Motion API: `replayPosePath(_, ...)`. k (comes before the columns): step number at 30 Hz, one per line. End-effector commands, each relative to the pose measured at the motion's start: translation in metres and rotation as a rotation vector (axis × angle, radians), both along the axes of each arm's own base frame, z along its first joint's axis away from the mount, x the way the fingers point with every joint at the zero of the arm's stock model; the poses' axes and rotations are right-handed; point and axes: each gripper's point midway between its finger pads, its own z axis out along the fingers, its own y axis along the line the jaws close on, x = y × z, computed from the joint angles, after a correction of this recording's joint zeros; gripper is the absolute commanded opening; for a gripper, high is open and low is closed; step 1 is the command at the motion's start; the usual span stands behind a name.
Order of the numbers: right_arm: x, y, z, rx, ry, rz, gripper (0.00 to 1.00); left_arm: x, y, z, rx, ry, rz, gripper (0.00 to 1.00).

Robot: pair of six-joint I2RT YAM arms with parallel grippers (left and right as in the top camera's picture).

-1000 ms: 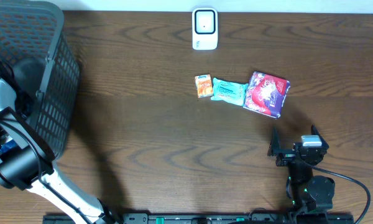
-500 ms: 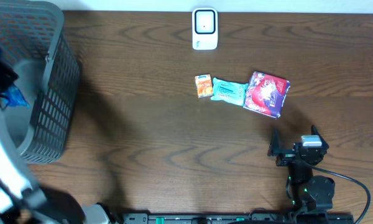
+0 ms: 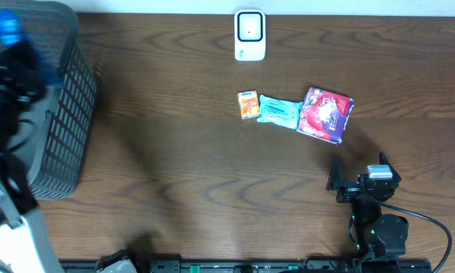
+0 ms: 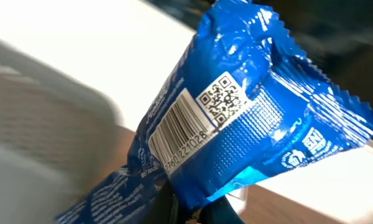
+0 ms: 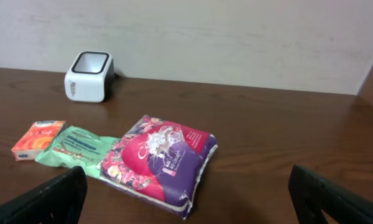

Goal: Scan the item barcode
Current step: 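Carry the blue bar to the scanner and release it on the table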

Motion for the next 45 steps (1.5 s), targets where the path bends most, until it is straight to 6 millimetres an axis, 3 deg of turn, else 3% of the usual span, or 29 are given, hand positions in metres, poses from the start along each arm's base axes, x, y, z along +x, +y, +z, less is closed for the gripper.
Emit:
replayPosePath(1, 0.000, -0.002, -0.001, -0.012, 0.001, -0.009, 0.99, -0.008, -0.070, 0.018, -0.034, -0.048, -0.227, 0.07)
replayPosePath(3, 0.000, -0.002, -0.001, -0.011, 0.001, -0.009, 0.99, -0.005, -0.095, 0.011, -0.039, -0.022, -0.291, 0.07)
replayPosePath(5, 0.000, -0.002, -0.001, -0.012, 0.001, -0.009, 0.99, 0.005, -0.120, -0.012, -0.044, 0.065, -0.318, 0.07)
replayPosePath(13, 0.000, -0.002, -0.001, -0.012, 0.001, -0.009, 0.99, 0.054, -0.189, -0.120, 0.070, 0.394, -0.300, 0.07)
replayPosePath(14, 0.000, -0.002, -0.001, -0.011, 0.000, -0.009, 0.99, 0.062, -0.197, -0.138, 0.072, 0.443, -0.282, 0.07)
replayPosePath(15, 0.000, -0.002, -0.001, -0.012, 0.001, -0.009, 0.99, 0.073, -0.210, -0.169, 0.055, 0.528, -0.241, 0.07)
replayPosePath(18, 0.000, -0.002, -0.001, -0.012, 0.001, -0.009, 0.99, 0.086, -0.228, -0.220, 0.023, 0.650, -0.184, 0.07)
replayPosePath(19, 0.000, -0.002, -0.001, -0.012, 0.001, -0.009, 0.99, 0.094, -0.242, -0.252, 0.003, 0.719, -0.164, 0.07)
replayPosePath(20, 0.000, -0.002, -0.001, -0.011, 0.001, -0.009, 0.99, 0.097, -0.249, -0.269, -0.009, 0.752, -0.154, 0.07)
replayPosePath(25, 0.000, -0.002, -0.001, -0.012, 0.001, -0.009, 0.99, 0.111, -0.272, -0.335, -0.031, 0.848, -0.122, 0.07)
replayPosePath(29, 0.000, -0.002, -0.001, -0.011, 0.001, -0.009, 0.99, 0.115, -0.277, -0.368, -0.024, 0.892, -0.109, 0.07)
replayPosePath(30, 0.000, -0.002, -0.001, -0.012, 0.001, -0.009, 0.99, 0.116, -0.278, -0.377, -0.019, 0.903, -0.107, 0.22)
replayPosePath(33, 0.000, -0.002, -0.001, -0.012, 0.001, -0.009, 0.99, 0.117, -0.277, -0.381, -0.012, 0.907, -0.108, 0.54)
replayPosePath(36, 0.000, -0.002, -0.001, -0.011, 0.000, -0.009, 0.99, 0.122, -0.279, -0.369, 0.017, 0.863, -0.148, 0.69)
replayPosePath(38, 0.000, -0.002, -0.001, -0.011, 0.001, -0.009, 0.99, 0.126, -0.277, -0.354, 0.034, 0.822, -0.173, 0.72)
replayPosePath(40, 0.000, -0.002, -0.001, -0.011, 0.001, -0.009, 0.99, 0.132, -0.266, -0.306, 0.075, 0.711, -0.219, 0.73)
replayPosePath(41, 0.000, -0.002, -0.001, -0.011, 0.001, -0.009, 0.99, 0.133, -0.261, -0.291, 0.094, 0.678, -0.230, 0.72)
replayPosePath(45, 0.000, -0.002, -0.001, -0.011, 0.001, -0.009, 0.99, 0.123, -0.232, -0.265, 0.214, 0.651, -0.271, 0.63)
